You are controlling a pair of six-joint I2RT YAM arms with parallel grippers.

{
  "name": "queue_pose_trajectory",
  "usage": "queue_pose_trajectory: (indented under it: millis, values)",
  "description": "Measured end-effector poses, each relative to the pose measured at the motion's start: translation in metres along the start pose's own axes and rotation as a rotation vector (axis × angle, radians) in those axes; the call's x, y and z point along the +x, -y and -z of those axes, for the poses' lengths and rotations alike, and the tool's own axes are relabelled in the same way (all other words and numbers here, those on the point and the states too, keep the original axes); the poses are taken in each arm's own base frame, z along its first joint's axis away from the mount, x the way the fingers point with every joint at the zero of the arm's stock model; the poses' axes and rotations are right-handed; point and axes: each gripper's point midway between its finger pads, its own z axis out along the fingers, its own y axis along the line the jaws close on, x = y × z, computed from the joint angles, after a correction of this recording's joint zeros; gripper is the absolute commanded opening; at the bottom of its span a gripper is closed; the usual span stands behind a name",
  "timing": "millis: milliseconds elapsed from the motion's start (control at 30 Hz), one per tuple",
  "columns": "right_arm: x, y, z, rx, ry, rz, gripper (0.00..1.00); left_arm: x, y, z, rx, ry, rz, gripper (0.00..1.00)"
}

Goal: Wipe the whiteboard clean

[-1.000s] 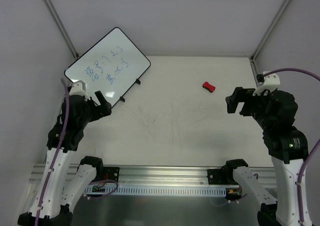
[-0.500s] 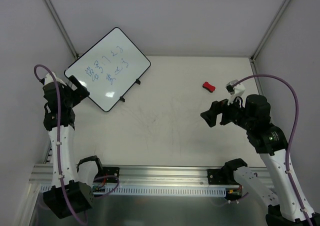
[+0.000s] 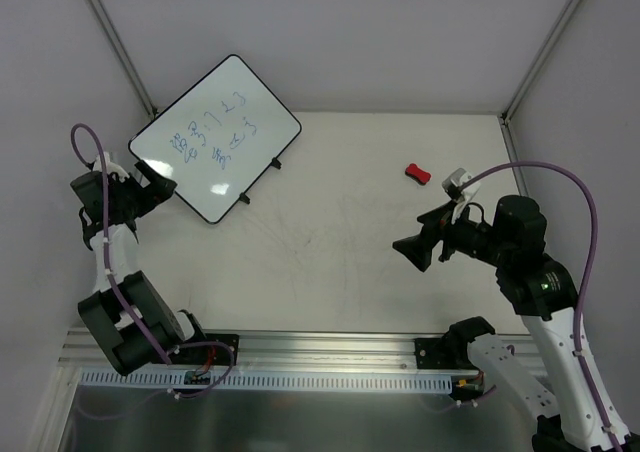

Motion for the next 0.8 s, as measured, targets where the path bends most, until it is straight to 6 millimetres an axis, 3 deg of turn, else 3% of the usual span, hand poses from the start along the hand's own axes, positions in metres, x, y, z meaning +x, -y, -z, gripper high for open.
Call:
queue_pose_trajectory:
  millis: [200,367,633,800]
  values:
    - [0.002,-0.007,0.001,-0.045,0.004,0.036,0.99,0.015,0.003,-0.026,0.146,-0.093,-0.031,0.84]
    - [0.003,-0.009,0.000,-0.063,-0.001,0.049,0.99,0.014,0.007,-0.043,0.250,-0.136,-0.054,0.74]
    - [0.009,-0.006,-0.012,-0.093,-0.050,0.017,0.99,0.006,0.014,-0.051,0.351,-0.144,-0.098,0.67]
    - [0.011,-0.005,-0.016,-0.105,-0.063,0.017,0.99,0.004,0.005,-0.057,0.384,-0.153,-0.083,0.67]
